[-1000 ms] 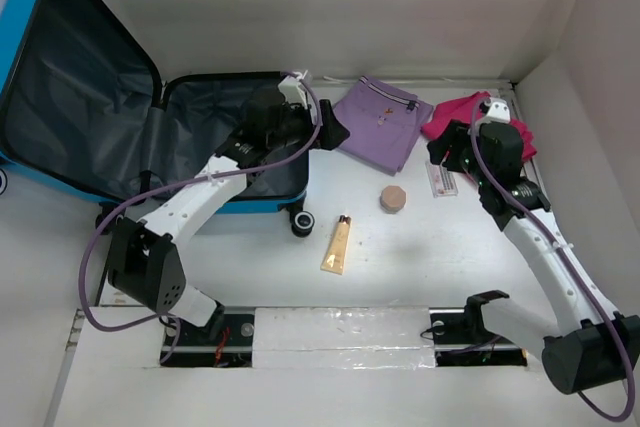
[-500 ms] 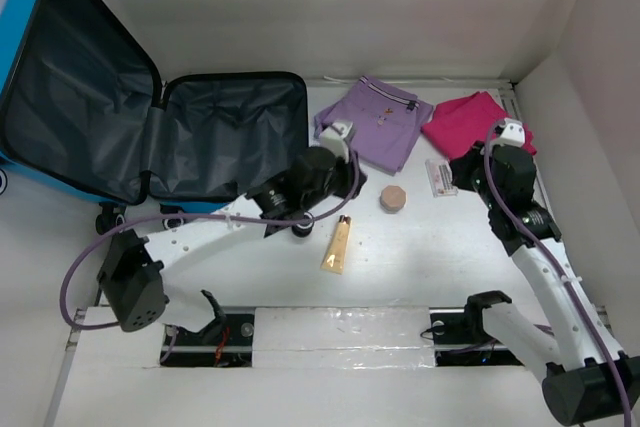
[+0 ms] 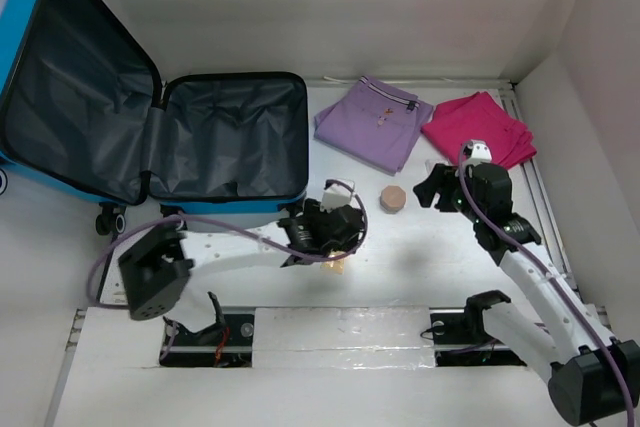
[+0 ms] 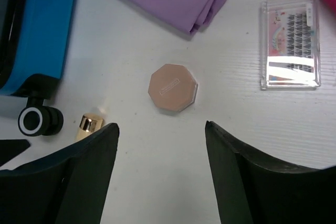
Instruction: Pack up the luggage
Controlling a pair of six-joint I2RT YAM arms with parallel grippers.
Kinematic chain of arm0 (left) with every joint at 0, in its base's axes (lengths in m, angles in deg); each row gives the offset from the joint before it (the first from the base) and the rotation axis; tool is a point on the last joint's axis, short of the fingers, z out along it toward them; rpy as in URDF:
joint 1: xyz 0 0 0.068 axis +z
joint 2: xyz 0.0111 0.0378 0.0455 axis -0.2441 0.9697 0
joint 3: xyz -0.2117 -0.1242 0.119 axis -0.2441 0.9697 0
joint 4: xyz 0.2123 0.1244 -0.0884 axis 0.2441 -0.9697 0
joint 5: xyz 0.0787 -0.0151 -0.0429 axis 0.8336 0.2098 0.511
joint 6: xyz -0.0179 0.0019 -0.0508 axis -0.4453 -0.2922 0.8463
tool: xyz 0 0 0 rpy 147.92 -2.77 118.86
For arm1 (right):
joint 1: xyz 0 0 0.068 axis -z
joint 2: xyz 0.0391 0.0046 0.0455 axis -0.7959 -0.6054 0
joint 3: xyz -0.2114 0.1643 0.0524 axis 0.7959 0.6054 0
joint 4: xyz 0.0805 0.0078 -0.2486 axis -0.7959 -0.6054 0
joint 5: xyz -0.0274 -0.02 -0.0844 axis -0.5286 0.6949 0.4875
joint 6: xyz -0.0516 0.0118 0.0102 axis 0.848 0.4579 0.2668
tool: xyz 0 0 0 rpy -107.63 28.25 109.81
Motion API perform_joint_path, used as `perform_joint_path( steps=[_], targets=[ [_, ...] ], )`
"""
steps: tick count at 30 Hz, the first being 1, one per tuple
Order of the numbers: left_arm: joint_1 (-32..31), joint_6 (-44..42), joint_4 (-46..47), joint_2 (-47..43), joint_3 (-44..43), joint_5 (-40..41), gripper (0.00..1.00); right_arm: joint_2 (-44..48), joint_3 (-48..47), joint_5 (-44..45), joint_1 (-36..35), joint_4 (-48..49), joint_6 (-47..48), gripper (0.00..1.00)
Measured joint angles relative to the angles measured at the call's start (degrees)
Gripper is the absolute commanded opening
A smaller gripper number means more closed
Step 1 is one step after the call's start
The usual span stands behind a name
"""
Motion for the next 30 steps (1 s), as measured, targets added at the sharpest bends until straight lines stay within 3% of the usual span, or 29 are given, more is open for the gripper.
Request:
perform_joint_path(
  steps=[4, 8, 10, 11, 14, 15, 17, 22, 26, 30],
  targets=[
    [0.61, -0.98, 1.16, 11.02, -0.20, 0.63, 0.74, -0.15, 0.52, -0.24, -2.29, 2.56, -0.20, 0.73],
    [2.38, -2.67, 4.72, 16.13, -0.22, -0.02, 0.70, -0.48, 0.68, -0.20, -5.42, 4.57, -0.39, 0.71],
    [3.63, -3.63, 6.86, 16.87, -0.33, -0.07, 0.61, -0.72, 0.72, 0.09, -6.67, 5.14, -0.48, 0.70],
    [4.17, -4.17, 7.96, 17.46, -0.59, -0.22, 0.49, -0.81, 0.74, 0.37, -7.10, 5.20, -0.55, 0.70],
    [5.22, -4.96, 11.26, 19.87, -1.97, -0.44, 0.27, -0.98, 1.05, 1.14, -7.67, 5.97, -0.57, 0.70],
    [5.25, -5.22, 12.26, 20.44, -2.36, -0.48, 0.10, -1.03, 1.11, 1.46, -7.69, 5.97, -0.59, 0.70],
    [5.20, -5.44, 13.73, 20.72, -2.58, -0.13, 0.05, -1.03, 1.25, 2.27, -7.69, 6.01, -0.55, 0.70],
    [5.20, -5.22, 11.10, 17.03, -2.54, -1.05, 0.07, -1.86, 1.27, 4.02, -7.69, 6.34, -0.55, 0.70],
    [6.95, -6.69, 7.45, 5.22, -4.74, -1.16, 0.11, -4.92, 1.03, 4.44, -7.69, 7.30, -0.55, 0.69],
    [18.67, -8.46, 11.19, -4.83, -11.04, -0.76, 0.16, -8.96, 1.01, 4.35, -8.26, 9.44, -0.55, 0.71]
  ],
)
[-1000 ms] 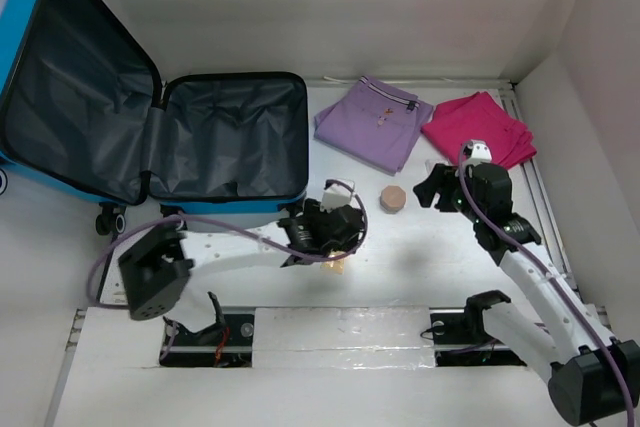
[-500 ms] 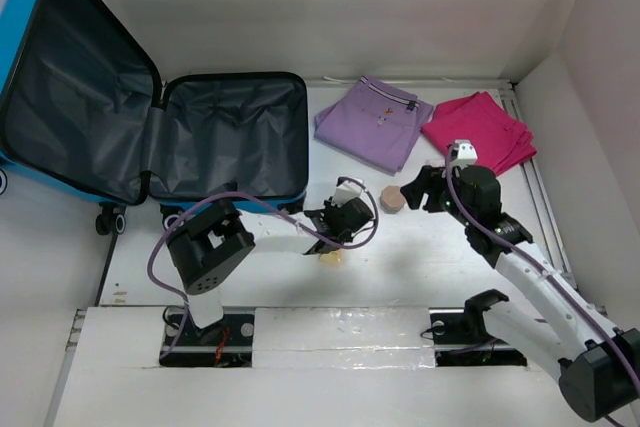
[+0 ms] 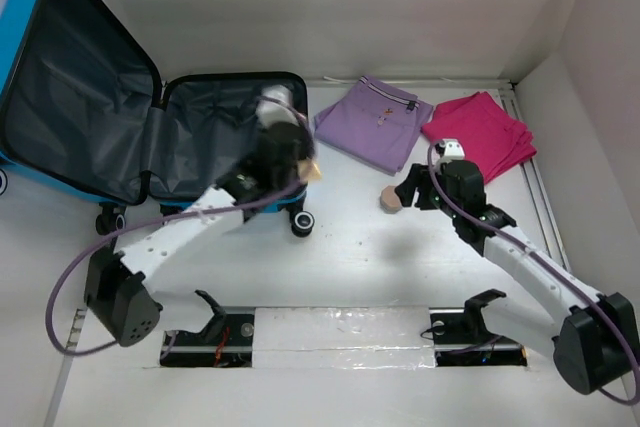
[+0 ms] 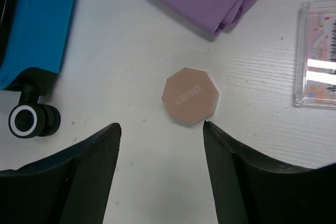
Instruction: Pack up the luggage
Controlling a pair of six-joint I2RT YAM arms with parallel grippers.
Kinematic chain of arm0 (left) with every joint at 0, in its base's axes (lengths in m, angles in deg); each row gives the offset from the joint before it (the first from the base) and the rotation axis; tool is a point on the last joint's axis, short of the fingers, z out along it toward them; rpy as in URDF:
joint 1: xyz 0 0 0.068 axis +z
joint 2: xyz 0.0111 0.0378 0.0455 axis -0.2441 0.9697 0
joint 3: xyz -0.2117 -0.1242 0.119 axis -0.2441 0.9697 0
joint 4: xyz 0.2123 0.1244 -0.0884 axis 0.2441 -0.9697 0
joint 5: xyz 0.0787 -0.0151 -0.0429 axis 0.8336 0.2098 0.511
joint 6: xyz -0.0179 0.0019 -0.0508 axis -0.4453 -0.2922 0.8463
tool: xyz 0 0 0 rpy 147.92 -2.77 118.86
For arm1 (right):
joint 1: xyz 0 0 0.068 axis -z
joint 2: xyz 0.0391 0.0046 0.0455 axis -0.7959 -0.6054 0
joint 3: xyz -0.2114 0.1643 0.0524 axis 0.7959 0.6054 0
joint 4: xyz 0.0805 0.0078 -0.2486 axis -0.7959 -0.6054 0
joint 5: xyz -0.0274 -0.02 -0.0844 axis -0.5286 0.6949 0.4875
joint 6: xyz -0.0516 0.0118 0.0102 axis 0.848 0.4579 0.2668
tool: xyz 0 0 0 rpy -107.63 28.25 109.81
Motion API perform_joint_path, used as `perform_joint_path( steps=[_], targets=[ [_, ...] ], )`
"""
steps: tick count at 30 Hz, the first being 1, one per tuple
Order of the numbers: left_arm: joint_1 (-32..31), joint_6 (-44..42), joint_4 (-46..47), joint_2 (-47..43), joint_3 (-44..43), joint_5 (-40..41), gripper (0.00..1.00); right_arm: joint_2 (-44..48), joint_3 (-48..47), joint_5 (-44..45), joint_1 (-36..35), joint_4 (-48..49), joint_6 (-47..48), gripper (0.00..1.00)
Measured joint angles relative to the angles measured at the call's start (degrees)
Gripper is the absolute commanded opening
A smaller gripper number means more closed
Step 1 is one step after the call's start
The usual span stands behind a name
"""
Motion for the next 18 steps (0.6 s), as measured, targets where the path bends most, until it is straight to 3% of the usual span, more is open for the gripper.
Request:
perform_joint_path(
  steps=[1, 2, 3, 4, 7, 9, 14, 18],
  targets=[
    [3.78, 0.02, 1.40, -0.98, -0.57, 0.50, 0.24, -1.05, 0.00, -0.07, -0.42, 0.46, 0.00, 0.73],
    [8.79, 0.44, 3.21, -1.99, -0.63, 0.74, 0.62, -2.19, 0.00, -0.15, -0.94, 1.22, 0.00, 0.77],
    [13.44, 0.66, 4.44, -2.49, -0.37, 1.11, 0.83, -3.32, 0.00, -0.15, -1.44, 1.70, -0.02, 0.80],
    [18.08, 1.46, 5.60, -2.54, 0.33, 1.51, 0.96, -4.83, -0.04, -0.15, -1.95, 2.23, -0.02, 0.84],
    [27.56, 4.04, 6.14, -0.46, 2.36, -0.57, 1.00, -10.34, -0.85, 0.13, -3.02, 2.86, 0.02, 0.91],
    [29.22, 5.07, 6.16, 1.07, 4.42, -1.66, 1.00, -14.56, -1.99, 1.01, -3.52, 2.93, 0.00, 0.96],
    [24.20, 5.70, 6.60, -1.07, 11.74, -5.18, 1.00, -23.74, -5.46, 5.77, -4.00, 2.75, -0.72, 1.00],
    [15.19, 5.53, 7.17, -9.53, 17.33, -4.57, 1.00, -30.58, -10.29, 8.39, -4.24, 2.19, -1.18, 0.97]
  ],
)
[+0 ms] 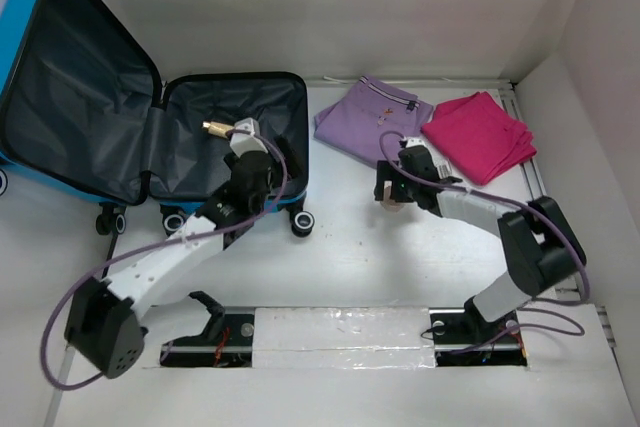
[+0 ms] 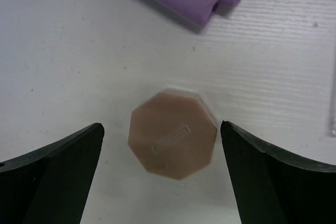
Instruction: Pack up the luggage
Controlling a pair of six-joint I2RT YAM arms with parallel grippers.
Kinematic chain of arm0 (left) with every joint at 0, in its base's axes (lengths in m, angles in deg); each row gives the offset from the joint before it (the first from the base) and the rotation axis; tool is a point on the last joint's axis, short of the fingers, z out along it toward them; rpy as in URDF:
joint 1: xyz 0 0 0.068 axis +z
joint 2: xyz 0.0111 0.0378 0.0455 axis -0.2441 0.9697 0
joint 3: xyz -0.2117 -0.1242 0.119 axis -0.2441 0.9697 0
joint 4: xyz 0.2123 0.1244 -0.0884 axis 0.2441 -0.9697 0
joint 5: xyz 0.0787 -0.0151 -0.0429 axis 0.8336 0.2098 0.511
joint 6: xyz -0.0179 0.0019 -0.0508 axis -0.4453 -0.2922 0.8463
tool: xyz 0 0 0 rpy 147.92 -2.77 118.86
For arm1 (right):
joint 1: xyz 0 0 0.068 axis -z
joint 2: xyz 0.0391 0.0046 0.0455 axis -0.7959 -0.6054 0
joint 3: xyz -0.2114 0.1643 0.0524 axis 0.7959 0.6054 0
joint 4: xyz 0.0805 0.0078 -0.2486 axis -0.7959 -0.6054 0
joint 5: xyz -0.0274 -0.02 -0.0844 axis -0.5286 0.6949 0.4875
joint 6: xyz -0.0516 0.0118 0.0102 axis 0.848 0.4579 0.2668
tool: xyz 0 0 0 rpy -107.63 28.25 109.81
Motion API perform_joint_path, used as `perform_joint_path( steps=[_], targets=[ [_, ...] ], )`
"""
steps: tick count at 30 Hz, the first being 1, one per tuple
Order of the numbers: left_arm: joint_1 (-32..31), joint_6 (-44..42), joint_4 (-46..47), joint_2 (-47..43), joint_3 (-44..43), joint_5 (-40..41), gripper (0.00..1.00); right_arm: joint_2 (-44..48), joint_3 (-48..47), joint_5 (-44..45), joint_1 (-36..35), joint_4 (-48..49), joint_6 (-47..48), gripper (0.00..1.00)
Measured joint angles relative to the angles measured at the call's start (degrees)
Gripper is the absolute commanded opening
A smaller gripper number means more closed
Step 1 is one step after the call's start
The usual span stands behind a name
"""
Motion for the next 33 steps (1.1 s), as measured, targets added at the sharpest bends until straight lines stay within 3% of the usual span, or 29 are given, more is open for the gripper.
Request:
perform_joint_path(
  steps=[4, 5, 6, 9, 10, 12, 14, 19, 23, 25, 26, 29, 33],
  targets=[
    [-10.43, -0.07, 1.14, -8.39, 2.64, 1.62, 1.00, -5.70, -3.58, 1.99, -1.29, 0.04, -0.50, 0.81],
    [-12.13, 0.13, 1.46, -10.49, 3.69, 1.84, 0.95, -6.34, -3.63, 2.51, -1.68, -0.02, -0.74, 0.77],
    [-13.49, 0.42, 1.51, -12.68, 4.92, 2.01, 0.95, -6.84, -3.63, 3.28, -2.14, -0.44, -1.07, 0.77],
    [-15.02, 1.11, 0.85, -18.93, 8.68, 2.32, 0.94, -6.97, -3.65, 5.44, -3.30, -0.85, -1.90, 0.79],
    [-15.02, 1.38, 0.07, -21.03, 9.55, 2.49, 0.94, -7.19, -3.76, 6.21, -3.69, -1.20, -1.92, 0.76],
    [-15.02, 1.68, -0.92, -24.26, 10.03, 2.54, 0.94, -8.00, -4.83, 7.91, -4.59, -2.19, -2.23, 0.58],
    [-15.17, 1.88, -1.03, -27.06, 10.03, 2.27, 0.94, -8.66, -6.10, 9.09, -5.27, -3.26, -2.62, 0.54],
    [-15.26, 2.36, -1.05, -32.28, 10.03, 1.29, 0.93, -7.21, -10.80, 10.36, -9.40, -9.90, -2.62, 0.54],
    [-15.26, 2.51, -1.16, -35.54, 10.19, 1.97, 0.91, -6.78, -25.09, 6.71, -15.72, -12.94, -1.51, 0.55],
    [-15.26, 2.75, -1.25, -37.05, 10.49, 2.56, 0.91, -8.81, -34.56, 3.43, -18.47, -12.17, -0.90, 0.64],
    [-15.26, 2.82, -1.38, -37.66, 10.64, 2.93, 0.91, -10.47, -39.34, 1.49, -19.69, -10.73, -0.79, 0.77],
    [-15.23, 3.10, -1.92, -38.97, 10.67, 3.93, 0.91, -17.81, -52.61, -4.46, -21.88, -7.85, -0.96, 0.89],
    [-15.23, 3.17, -2.45, -36.68, 10.67, 4.28, 0.93, -25.79, -59.69, -9.68, -20.83, -7.13, -1.75, 0.93]
  ],
)
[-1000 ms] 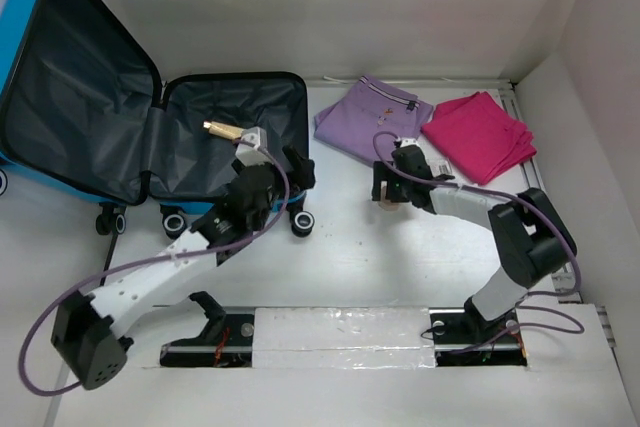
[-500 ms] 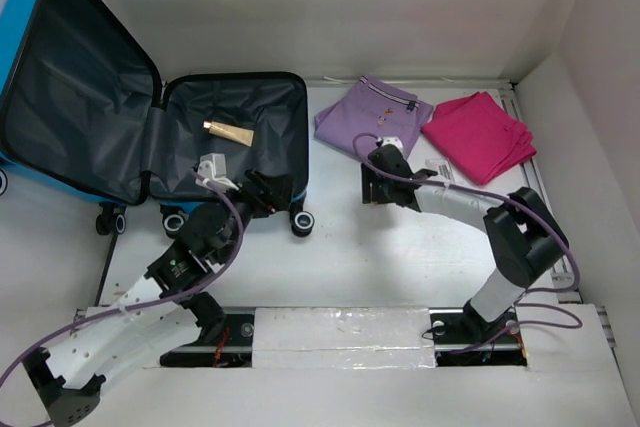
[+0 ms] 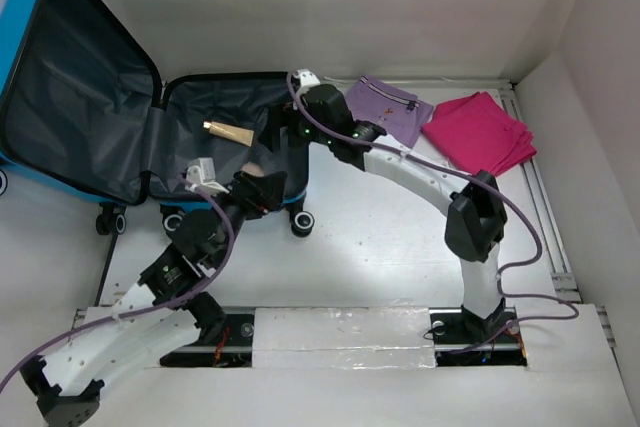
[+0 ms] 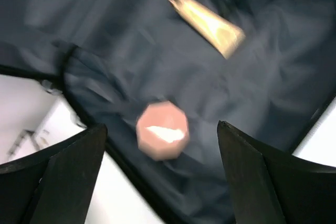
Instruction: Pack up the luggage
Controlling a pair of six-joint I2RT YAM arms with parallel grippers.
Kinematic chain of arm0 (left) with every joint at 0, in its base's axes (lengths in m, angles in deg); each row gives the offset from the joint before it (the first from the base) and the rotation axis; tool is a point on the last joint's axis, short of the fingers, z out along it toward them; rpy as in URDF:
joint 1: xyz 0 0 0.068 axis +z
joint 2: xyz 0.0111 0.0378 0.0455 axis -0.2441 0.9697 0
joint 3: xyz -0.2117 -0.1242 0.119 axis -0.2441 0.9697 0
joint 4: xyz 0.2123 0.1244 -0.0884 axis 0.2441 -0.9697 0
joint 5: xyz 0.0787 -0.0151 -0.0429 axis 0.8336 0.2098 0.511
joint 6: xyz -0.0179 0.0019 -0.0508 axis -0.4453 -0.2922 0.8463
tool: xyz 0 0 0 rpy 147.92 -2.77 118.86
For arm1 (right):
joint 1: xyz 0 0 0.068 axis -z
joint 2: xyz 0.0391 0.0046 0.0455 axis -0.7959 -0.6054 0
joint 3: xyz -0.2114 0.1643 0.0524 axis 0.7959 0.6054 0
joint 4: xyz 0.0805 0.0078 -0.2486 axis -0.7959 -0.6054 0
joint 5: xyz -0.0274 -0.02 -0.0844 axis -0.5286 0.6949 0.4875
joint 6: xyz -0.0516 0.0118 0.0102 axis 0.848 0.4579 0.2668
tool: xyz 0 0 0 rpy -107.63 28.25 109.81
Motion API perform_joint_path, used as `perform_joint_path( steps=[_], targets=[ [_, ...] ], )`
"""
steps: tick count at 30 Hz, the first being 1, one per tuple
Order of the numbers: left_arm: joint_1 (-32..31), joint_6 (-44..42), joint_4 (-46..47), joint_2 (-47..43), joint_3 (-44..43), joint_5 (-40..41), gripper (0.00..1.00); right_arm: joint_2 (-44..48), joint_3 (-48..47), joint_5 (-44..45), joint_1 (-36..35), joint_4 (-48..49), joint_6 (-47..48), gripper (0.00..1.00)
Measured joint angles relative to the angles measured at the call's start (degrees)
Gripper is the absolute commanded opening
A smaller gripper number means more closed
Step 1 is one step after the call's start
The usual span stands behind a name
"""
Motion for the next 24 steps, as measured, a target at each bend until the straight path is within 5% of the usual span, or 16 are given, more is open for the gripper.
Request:
perform_joint_path(
  steps=[3, 6, 10, 12, 16, 17, 21, 24],
  targets=[
    [0.00, -0.02, 0.46, 5.01, 0.00, -1.31, 0.93, 1.60, 7.56, -0.37, 2.62, 0.13, -0.72, 0.93],
    [-0.13, -0.33, 2.29, 12.63, -0.02, -4.35, 0.93, 9.01, 19.91, 1.84, 6.75, -0.63, -1.01, 0.81],
    [-3.41, -1.99, 4.70, 27.56, -3.50, -6.95, 0.97, 26.14, 34.27, 7.15, 14.12, -1.62, -0.74, 0.22],
    [-7.34, -3.41, 4.74, 37.86, -9.70, -6.34, 0.99, 37.22, 40.06, 10.43, 18.16, -1.07, -0.87, 0.10],
    [-13.77, -6.80, 4.22, 64.24, -32.52, -7.65, 0.99, 55.34, 44.98, 14.86, 26.45, -1.09, -1.09, 0.27],
    [-14.80, -7.67, 3.87, 69.96, -38.51, -7.58, 0.99, 58.40, 45.46, 15.58, 28.39, -1.18, -1.05, 0.44],
    [-17.44, -10.27, -2.67, 94.31, -67.52, -6.40, 0.99, 65.22, 46.34, 15.26, 33.48, -1.64, -0.52, 0.75],
    [-18.38, -11.17, -10.12, 110.92, -89.48, -5.64, 0.99, 65.85, 46.38, 12.09, 36.41, -3.04, -0.09, 0.82]
  ],
)
